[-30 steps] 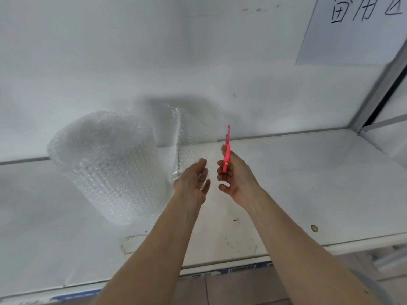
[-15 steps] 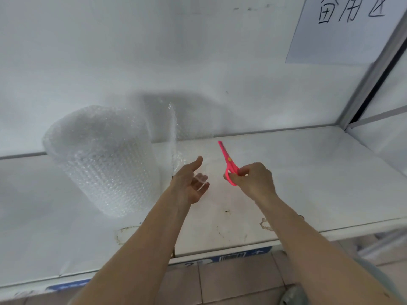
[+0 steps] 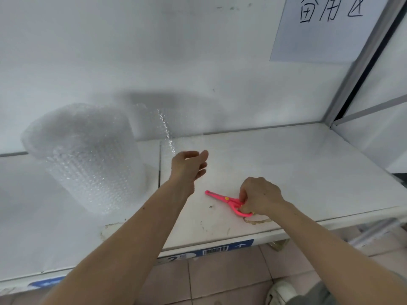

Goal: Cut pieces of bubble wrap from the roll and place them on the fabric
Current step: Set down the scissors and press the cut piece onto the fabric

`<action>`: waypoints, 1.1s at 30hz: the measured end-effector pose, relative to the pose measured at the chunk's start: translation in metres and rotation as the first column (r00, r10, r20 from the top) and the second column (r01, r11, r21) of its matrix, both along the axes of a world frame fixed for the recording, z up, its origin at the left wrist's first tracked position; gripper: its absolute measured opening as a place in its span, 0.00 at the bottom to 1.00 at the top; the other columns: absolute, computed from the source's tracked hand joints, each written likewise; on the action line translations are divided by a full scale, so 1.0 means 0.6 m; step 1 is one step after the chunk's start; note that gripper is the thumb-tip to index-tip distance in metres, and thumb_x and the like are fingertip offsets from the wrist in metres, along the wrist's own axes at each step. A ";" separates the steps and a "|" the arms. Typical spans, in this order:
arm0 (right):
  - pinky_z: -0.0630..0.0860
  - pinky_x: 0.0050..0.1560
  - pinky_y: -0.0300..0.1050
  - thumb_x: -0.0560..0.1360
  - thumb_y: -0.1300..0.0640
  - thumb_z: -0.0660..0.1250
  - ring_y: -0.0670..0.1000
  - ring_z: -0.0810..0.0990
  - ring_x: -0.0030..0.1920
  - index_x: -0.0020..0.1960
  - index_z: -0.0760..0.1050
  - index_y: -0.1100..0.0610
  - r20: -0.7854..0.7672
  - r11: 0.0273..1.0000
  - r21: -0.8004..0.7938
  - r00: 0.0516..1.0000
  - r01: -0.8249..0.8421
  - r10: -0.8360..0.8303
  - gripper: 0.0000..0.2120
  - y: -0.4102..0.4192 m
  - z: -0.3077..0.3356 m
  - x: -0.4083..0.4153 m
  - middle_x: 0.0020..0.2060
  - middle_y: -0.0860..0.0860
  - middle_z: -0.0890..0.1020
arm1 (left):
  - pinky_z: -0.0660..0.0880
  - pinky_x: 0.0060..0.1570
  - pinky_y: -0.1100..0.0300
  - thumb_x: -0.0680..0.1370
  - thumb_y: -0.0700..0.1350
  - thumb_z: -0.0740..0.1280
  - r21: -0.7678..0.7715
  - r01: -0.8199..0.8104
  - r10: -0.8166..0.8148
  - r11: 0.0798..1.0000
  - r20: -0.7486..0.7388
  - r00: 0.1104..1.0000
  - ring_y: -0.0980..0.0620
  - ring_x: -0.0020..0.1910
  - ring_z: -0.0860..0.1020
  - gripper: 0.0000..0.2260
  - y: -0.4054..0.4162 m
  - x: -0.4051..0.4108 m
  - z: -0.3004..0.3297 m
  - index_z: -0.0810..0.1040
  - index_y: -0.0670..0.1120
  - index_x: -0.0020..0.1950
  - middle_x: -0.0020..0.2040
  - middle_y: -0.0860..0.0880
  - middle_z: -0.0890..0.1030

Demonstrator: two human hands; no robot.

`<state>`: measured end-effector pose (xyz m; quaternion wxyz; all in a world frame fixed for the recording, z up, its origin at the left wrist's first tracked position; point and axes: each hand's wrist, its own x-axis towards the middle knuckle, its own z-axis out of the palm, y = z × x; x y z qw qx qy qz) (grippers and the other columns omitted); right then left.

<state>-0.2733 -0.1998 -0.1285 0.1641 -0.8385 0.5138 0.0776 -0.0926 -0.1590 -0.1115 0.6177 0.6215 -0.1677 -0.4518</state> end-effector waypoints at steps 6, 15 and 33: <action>0.79 0.42 0.44 0.61 0.51 0.80 0.49 0.84 0.45 0.45 0.83 0.53 0.015 0.986 0.126 0.994 -0.108 0.107 0.15 -0.024 0.008 0.007 0.42 0.47 0.86 | 0.76 0.51 0.61 0.78 0.42 0.68 0.158 0.230 -0.270 0.960 0.732 0.626 0.51 0.57 0.79 0.14 -0.094 0.002 -0.026 0.79 0.44 0.63 0.57 0.48 0.82; 0.81 0.48 0.46 0.68 0.57 0.73 0.50 0.85 0.43 0.44 0.83 0.50 0.194 0.993 0.092 0.977 0.074 -0.091 0.06 -0.082 0.010 0.040 0.42 0.46 0.85 | 0.72 0.52 0.54 0.82 0.41 0.60 0.538 0.059 -0.541 0.841 0.840 0.044 0.43 0.60 0.76 0.13 -0.198 0.030 -0.091 0.75 0.42 0.64 0.61 0.43 0.78; 0.77 0.47 0.41 0.67 0.53 0.79 0.48 0.87 0.42 0.67 0.67 0.62 0.624 0.696 0.643 0.308 0.320 -0.718 0.34 -0.212 -0.061 0.097 0.46 0.56 0.86 | 0.74 0.44 0.61 0.74 0.43 0.71 0.348 0.226 -0.414 0.910 0.787 0.457 0.54 0.47 0.79 0.04 -0.187 0.026 -0.088 0.84 0.47 0.47 0.44 0.53 0.81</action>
